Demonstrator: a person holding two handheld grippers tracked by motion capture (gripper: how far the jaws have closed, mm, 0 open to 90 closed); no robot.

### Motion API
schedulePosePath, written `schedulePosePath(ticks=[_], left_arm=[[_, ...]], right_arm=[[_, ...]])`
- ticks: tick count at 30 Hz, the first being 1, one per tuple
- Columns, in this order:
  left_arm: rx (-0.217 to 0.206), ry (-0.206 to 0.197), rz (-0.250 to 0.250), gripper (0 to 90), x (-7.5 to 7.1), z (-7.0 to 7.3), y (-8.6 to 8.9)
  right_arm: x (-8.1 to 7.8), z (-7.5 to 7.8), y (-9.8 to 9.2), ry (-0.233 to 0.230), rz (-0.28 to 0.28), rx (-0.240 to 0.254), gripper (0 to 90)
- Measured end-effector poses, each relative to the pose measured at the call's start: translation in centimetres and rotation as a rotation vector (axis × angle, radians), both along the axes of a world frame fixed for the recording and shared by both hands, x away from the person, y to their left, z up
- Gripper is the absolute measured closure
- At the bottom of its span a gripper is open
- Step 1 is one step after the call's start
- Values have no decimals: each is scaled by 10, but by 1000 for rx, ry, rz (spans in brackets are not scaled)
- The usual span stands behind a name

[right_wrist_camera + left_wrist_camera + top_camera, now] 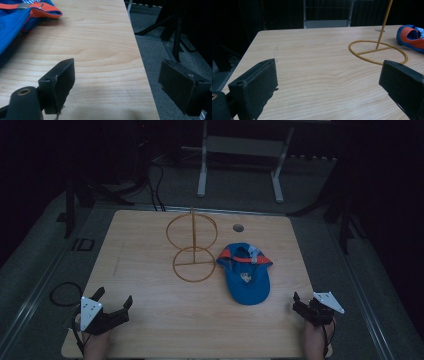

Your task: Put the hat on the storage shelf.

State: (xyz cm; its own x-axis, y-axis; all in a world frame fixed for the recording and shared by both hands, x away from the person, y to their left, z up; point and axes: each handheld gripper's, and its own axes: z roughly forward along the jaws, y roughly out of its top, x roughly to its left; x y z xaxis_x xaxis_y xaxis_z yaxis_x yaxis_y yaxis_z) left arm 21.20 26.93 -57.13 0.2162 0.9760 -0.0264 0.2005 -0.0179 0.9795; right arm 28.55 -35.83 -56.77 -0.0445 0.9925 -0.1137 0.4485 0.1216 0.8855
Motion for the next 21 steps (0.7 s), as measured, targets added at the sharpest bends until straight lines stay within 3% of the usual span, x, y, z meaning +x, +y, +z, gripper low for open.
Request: schedulePosePath(ticks=[13, 21], left_arm=[[-5, 0, 6, 22, 0, 0, 0], [-1, 2, 9, 22, -1, 0, 1]], right_arm=[[11, 1, -3, 72, -2, 25, 138], [20, 17, -1, 83, 46, 42, 138]])
